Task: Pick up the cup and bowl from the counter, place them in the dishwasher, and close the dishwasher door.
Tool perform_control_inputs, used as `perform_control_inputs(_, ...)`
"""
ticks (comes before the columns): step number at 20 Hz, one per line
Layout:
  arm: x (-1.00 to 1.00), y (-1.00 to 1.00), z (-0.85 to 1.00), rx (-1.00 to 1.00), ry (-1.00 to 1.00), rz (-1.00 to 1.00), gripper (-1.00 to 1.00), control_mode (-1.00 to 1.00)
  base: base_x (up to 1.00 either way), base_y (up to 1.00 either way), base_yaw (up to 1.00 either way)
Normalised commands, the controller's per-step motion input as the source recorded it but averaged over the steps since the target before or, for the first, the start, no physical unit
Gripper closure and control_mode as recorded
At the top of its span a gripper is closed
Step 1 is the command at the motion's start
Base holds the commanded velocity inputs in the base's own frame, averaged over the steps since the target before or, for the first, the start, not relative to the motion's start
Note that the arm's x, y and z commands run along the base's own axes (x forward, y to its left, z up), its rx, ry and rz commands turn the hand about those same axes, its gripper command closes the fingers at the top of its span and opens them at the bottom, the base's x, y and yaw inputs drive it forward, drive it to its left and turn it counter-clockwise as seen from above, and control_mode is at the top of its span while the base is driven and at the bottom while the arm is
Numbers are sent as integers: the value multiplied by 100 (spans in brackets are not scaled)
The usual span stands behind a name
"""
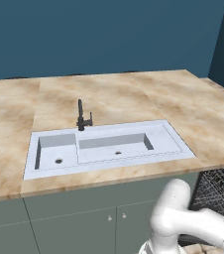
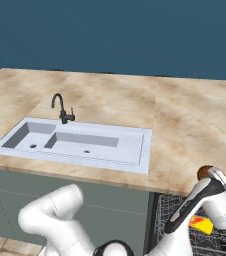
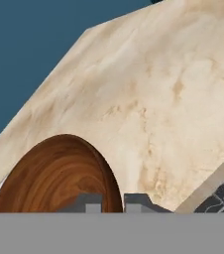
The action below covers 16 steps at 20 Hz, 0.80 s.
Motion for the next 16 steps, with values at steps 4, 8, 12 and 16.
perform_control_inputs(4, -76, 0, -17, 0, -1, 0, 100, -100, 0, 0, 0)
perform_control_inputs(8, -68, -5, -22, 0, 0, 0, 100, -100, 0, 0, 0)
perform_control_inputs(12, -60, -18, -6, 1, 0, 0, 100, -100, 0, 0, 0)
perform_control_inputs(16, -28, -25, -32, 0, 0, 0, 100, -100, 0, 0, 0)
